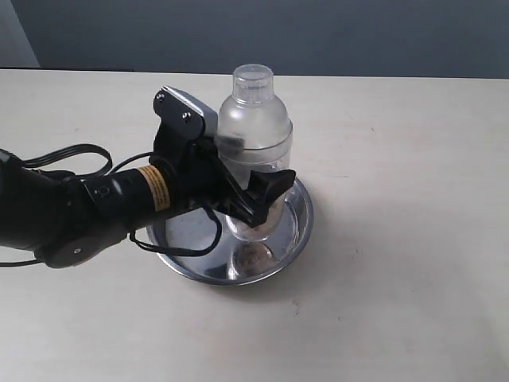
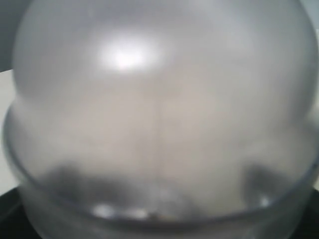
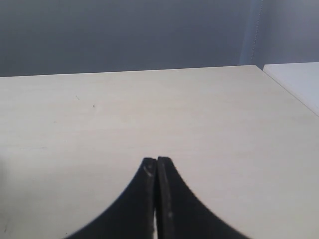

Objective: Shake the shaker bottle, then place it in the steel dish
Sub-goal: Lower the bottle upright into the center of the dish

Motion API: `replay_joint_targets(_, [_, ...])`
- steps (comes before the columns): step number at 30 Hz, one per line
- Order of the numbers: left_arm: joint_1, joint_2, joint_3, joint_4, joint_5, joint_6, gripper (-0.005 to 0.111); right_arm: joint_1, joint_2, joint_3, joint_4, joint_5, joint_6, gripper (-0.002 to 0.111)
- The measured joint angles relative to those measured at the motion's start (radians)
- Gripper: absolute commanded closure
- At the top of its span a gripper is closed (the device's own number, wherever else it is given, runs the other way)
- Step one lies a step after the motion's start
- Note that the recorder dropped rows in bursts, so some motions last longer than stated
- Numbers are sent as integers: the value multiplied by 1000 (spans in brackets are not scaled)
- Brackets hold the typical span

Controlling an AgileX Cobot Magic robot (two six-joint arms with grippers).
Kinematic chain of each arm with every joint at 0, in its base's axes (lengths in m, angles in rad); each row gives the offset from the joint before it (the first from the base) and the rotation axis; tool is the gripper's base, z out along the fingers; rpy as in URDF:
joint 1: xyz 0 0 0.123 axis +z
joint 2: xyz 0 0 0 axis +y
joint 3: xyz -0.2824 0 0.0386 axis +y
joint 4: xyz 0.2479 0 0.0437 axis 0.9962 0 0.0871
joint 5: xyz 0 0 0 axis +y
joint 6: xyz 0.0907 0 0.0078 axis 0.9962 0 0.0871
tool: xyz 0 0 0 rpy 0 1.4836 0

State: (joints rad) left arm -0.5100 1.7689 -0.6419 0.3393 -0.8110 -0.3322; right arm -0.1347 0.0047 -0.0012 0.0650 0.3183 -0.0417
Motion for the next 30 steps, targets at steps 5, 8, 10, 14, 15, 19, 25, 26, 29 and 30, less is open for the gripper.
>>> replay_joint_targets(5, [0,27,0,0,-5,16,106,0,0,0,0,0,0,109])
replay_joint_targets(8, [0,49,0,0,-7,22,106,0,0,0,0,0,0,109])
replay_joint_targets(10, [0,59,0,2,-7,24,106,0,0,0,0,0,0,109])
replay_joint_targets(14, [0,65,0,8,-9,24,106,0,0,0,0,0,0,109])
replay_joint_targets(15, [0,65,0,8,-13,24,106,0,0,0,0,0,0,109])
replay_joint_targets(19, [0,65,22,8,-63,24,96,0,0,0,0,0,0,109])
replay_joint_targets(25, [8,82,53,24,-108,24,29,0,0,0,0,0,0,109])
replay_joint_targets(26, [12,84,60,34,-115,24,19,0,0,0,0,0,0,109])
replay_joint_targets(29, [36,84,68,44,-165,24,1,0,0,0,0,0,0,109])
replay_joint_targets(30, [44,84,68,52,-197,21,1,0,0,0,0,0,0,109])
